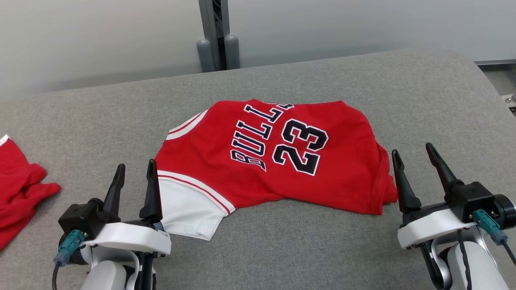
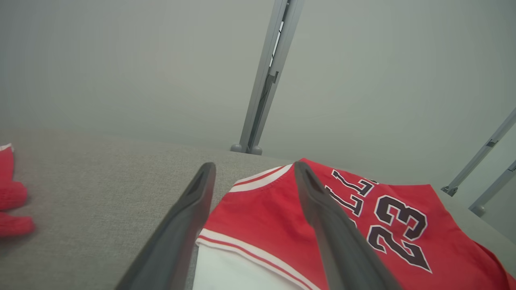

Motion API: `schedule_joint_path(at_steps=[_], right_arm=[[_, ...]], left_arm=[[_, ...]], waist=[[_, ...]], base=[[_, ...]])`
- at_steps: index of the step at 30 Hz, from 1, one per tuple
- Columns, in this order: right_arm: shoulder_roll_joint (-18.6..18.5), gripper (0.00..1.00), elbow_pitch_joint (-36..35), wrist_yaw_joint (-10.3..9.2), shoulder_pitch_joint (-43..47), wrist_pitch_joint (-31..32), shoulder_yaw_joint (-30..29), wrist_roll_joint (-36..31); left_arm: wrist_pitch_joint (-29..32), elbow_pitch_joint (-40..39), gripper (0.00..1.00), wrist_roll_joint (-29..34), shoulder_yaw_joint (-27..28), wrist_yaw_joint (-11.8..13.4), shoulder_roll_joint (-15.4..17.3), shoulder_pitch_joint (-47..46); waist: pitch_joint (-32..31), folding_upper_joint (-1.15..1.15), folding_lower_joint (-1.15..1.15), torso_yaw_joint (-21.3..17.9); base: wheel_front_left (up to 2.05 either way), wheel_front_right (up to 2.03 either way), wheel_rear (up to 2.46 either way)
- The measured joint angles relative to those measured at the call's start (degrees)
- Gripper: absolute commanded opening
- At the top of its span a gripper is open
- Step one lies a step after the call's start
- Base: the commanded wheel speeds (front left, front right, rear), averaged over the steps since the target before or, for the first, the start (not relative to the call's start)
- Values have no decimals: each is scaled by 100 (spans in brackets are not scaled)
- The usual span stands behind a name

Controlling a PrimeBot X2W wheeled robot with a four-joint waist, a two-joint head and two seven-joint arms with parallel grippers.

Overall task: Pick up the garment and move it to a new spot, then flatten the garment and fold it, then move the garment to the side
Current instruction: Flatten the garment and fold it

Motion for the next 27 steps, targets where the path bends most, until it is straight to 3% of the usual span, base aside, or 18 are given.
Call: schedule_joint_path(at_steps=[9,27], right_arm=[[-9,100,225,0,98,35,-100,205],[48,100,1360,0,221,204,816,910]], left_arm=[[-5,-64,100,520,415,-282,-245,42],[-5,236,100,984,667,-668,-458,-109]], waist=[[194,0,0,-140],[450,0,0,-93]], base=[[0,0,0],[0,0,0]])
